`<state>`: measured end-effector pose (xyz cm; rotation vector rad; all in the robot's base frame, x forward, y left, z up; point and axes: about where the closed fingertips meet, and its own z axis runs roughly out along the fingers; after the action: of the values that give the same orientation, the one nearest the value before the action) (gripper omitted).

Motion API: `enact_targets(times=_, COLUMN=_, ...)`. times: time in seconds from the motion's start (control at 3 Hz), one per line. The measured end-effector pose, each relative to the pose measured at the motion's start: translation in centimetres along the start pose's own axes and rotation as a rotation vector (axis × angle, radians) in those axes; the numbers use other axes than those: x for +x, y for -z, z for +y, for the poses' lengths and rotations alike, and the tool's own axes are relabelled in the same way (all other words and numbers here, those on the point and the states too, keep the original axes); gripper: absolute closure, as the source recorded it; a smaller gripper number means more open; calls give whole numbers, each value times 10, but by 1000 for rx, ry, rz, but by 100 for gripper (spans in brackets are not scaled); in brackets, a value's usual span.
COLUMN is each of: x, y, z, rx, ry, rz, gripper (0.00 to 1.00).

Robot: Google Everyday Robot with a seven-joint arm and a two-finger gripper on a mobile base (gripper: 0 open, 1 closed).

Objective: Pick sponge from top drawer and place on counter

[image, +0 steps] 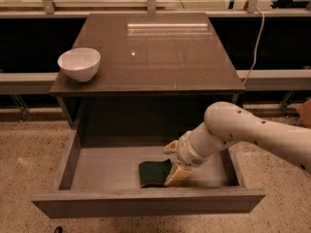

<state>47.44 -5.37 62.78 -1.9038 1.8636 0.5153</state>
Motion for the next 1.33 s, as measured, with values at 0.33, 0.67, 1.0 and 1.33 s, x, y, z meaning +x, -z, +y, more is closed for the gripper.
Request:
enact_targets(times=0.33, x=0, y=-13, z=2, rx=-11, ry=15, rz=-7, gripper=36)
enact_targets(times=0.67, x=0, y=-22, z=1, rx=-22, ry=30, rz=-11, gripper=39)
enact_targets(times=1.0, x=-3, y=-25, z=-5, rx=-26, ry=42, rz=-14, gripper=56)
enact_targets(times=1.33, x=-14, y=-8, z=-10, rx=-3, ry=63, rz=-74, gripper=87)
